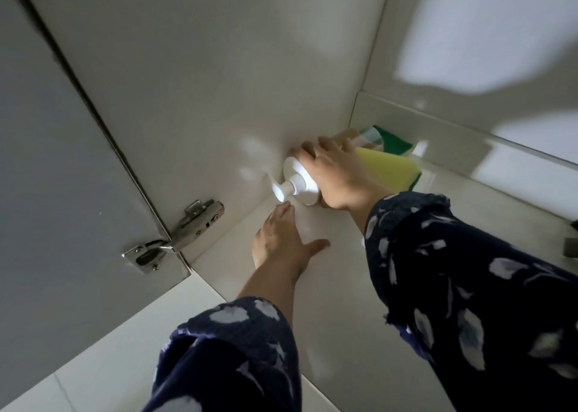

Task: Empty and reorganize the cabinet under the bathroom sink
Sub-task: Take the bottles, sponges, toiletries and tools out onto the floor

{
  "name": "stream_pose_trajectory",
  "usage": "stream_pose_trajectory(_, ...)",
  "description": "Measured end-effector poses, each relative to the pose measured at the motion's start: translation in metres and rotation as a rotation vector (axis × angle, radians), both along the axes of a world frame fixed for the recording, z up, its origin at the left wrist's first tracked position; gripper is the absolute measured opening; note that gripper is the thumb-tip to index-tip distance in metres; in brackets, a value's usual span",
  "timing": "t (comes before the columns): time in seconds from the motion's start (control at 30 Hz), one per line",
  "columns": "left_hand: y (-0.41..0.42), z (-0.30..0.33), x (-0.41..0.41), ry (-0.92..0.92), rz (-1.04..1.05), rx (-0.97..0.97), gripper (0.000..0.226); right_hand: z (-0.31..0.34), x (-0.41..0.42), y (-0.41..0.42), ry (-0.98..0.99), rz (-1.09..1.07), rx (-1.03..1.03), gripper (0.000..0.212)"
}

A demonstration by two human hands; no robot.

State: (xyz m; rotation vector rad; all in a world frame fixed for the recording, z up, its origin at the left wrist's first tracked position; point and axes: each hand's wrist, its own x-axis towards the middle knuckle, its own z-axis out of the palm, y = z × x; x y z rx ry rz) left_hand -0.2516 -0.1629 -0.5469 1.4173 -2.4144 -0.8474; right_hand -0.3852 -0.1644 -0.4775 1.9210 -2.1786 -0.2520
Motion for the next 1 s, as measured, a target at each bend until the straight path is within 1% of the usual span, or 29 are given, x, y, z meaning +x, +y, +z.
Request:
stream_pose_trajectory(0.1,0.002,0.003,0.001,-0.001,-0.013,-0.007,0.095,0.001,-0.003,0.003,-0.027,0.018,-0.112,0.079)
stream_pose_trajectory(0.13,0.003,0.006,0.0,0.002,-0.016,0.001,0.095,0.005,-0.003,0.004,-0.077,0.017,-0.161,0.078)
stream_pose_trajectory(0.2,0.003,0.012,-0.004,0.062,0.017,0.057,0.097,0.021,-0.001,0.008,-0.243,-0.026,-0.265,0.084)
stream_pose_trajectory(0.27,0.002,0.021,-0.01,0.186,0.079,0.123,0.101,0.042,0.004,0.014,-0.433,-0.129,-0.368,0.093)
stream_pose_trajectory(0.33,0.002,0.036,-0.018,0.321,0.118,0.135,0.1,0.063,0.011,0.021,-0.587,-0.196,-0.462,0.096)
stream_pose_trajectory(0.43,0.007,0.064,-0.029,0.537,0.146,0.122,0.095,0.094,0.021,0.035,-0.699,-0.233,-0.538,0.096)
stream_pose_trajectory(0.5,0.013,0.083,-0.03,0.68,0.202,0.131,0.095,0.113,0.028,0.044,-0.772,-0.248,-0.551,0.094)
stream_pose_trajectory(0.57,0.021,0.096,-0.023,0.756,0.262,0.139,0.095,0.125,0.038,0.055,-0.833,-0.269,-0.537,0.093)
stream_pose_trajectory(0.67,0.036,0.108,-0.001,0.725,0.294,0.147,0.094,0.132,0.056,0.071,-0.908,-0.272,-0.509,0.091)
stream_pose_trajectory(0.8,0.058,0.113,0.042,0.646,0.331,0.128,0.096,0.136,0.09,0.092,-0.973,-0.259,-0.439,0.096)
stream_pose_trajectory(1.0,0.094,0.116,0.122,0.568,0.446,0.105,0.091,0.125,0.163,0.11,-1.048,-0.233,-0.337,0.089)
